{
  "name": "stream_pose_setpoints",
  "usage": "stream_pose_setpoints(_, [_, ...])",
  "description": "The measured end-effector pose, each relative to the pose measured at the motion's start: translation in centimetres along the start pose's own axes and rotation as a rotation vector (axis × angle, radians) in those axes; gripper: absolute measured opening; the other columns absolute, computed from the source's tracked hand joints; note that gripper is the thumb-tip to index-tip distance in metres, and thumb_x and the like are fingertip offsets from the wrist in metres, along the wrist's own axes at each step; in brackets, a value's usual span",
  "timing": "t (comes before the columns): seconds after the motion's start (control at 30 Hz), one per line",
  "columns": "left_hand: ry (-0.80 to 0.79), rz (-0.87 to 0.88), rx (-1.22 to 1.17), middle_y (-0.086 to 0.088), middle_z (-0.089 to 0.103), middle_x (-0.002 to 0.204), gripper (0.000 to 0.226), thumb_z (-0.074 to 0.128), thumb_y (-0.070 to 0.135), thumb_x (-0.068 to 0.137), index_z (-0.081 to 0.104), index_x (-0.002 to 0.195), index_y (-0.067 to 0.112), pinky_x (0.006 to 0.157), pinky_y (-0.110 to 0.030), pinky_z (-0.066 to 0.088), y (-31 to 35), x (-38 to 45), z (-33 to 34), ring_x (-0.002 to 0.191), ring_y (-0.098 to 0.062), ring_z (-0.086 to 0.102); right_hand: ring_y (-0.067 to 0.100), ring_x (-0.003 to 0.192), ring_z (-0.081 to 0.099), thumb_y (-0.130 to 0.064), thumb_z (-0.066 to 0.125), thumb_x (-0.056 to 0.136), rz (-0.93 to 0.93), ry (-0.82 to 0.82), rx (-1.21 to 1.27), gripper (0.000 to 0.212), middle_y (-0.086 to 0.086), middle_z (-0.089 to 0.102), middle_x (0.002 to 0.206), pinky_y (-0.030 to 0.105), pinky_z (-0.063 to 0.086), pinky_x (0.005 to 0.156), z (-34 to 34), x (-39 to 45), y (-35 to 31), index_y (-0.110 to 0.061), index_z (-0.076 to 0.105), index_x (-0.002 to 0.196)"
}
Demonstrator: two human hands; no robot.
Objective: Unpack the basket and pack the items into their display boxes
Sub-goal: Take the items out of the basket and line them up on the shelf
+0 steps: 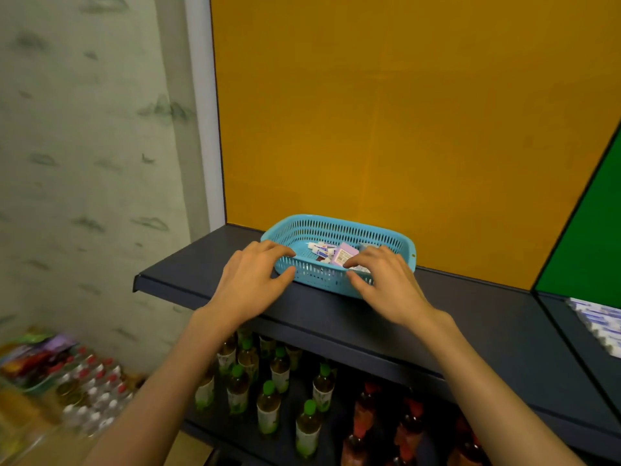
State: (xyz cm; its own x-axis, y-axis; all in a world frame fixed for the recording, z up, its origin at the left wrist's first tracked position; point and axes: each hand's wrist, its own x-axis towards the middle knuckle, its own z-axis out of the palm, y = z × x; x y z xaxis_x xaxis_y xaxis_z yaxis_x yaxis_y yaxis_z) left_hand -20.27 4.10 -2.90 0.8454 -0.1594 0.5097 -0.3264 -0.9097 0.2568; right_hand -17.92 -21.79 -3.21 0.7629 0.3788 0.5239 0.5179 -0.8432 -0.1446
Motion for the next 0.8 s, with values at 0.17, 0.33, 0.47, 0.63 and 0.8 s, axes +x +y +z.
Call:
stream_pose_setpoints(0.17, [-0.025, 0.033, -0.022, 0.007, 0.06, 0.131, 0.033, 0.055, 0.045, 0.097, 0.062, 0.127, 0.033, 0.094, -0.041, 0.047, -2.6, 3.9, 1.0, 0.121, -0.015, 0.052, 0.018, 0.104, 0.053, -0.037, 0.057, 0.097, 0.04, 0.004, -0.031, 0.022, -0.007, 0.064, 0.109, 0.037, 0.041, 0.087, 1.9, 3.5, 1.4, -0.027, 0.069, 0.113])
stream_pose_setpoints(0.33, [-0.075, 0.067, -0.012, 0.006, 0.061, 0.127, 0.032, 0.056, 0.043, 0.097, 0.063, 0.126, 0.031, 0.089, -0.037, 0.045, -4.0, 9.0, 2.2, 0.116, -0.016, 0.053, 0.021, 0.111, 0.055, -0.036, 0.059, 0.096, 0.106, 0.018, -0.063, 0.023, -0.004, 0.066, 0.116, 0.039, 0.042, 0.09, 3.4, 7.3, 4.0, -0.026, 0.069, 0.115])
stream_pose_setpoints(0.47, [-0.178, 0.106, 0.006, 0.006, 0.061, 0.127, 0.033, 0.058, 0.043, 0.095, 0.063, 0.127, 0.033, 0.09, -0.038, 0.048, -5.0, 13.2, 3.9, 0.115, -0.015, 0.055, 0.017, 0.113, 0.055, -0.037, 0.058, 0.097, 0.142, 0.021, -0.079, 0.025, -0.007, 0.067, 0.119, 0.038, 0.041, 0.094, 4.4, 9.8, 5.7, -0.027, 0.068, 0.118])
stream_pose_setpoints(0.63, [-0.291, 0.182, 0.003, 0.008, 0.062, 0.129, 0.031, 0.064, 0.038, 0.094, 0.065, 0.125, 0.031, 0.086, -0.033, 0.048, -6.1, 17.5, 7.2, 0.113, -0.014, 0.058, 0.014, 0.112, 0.056, -0.037, 0.058, 0.097, 0.179, -0.003, -0.078, 0.026, -0.009, 0.066, 0.118, 0.038, 0.042, 0.098, 5.8, 12.1, 7.1, -0.027, 0.066, 0.12])
stream_pose_setpoints(0.8, [-0.442, 0.261, -0.022, 0.006, 0.063, 0.127, 0.027, 0.067, 0.034, 0.092, 0.067, 0.119, 0.029, 0.093, -0.037, 0.049, -6.9, 20.4, 11.0, 0.112, -0.012, 0.057, 0.014, 0.11, 0.057, -0.037, 0.058, 0.097, 0.19, -0.042, -0.095, 0.026, -0.008, 0.066, 0.116, 0.04, 0.044, 0.097, 6.6, 13.0, 7.6, -0.027, 0.066, 0.119])
